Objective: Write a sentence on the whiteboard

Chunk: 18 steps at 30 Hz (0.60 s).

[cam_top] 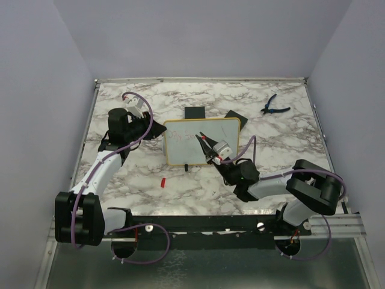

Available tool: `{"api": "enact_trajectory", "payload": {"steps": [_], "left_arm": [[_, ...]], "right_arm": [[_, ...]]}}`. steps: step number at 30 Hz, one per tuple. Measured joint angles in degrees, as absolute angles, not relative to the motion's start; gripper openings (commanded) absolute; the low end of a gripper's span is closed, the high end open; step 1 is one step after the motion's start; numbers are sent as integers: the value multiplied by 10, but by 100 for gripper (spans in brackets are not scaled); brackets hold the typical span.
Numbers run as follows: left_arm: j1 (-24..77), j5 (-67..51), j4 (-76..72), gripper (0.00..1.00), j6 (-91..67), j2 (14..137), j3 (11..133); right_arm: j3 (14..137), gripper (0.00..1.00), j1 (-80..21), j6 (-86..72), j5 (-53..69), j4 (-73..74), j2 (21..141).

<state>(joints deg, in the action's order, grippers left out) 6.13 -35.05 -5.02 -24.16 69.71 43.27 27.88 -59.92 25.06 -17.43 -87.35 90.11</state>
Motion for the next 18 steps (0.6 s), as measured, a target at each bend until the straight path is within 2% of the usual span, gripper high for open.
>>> {"api": "enact_trajectory", "payload": {"steps": [18], "left_arm": [[61,-350,-50,24,-242,695,433]], "right_arm": [[289,1,-601,266,-186,-873,941]]}}
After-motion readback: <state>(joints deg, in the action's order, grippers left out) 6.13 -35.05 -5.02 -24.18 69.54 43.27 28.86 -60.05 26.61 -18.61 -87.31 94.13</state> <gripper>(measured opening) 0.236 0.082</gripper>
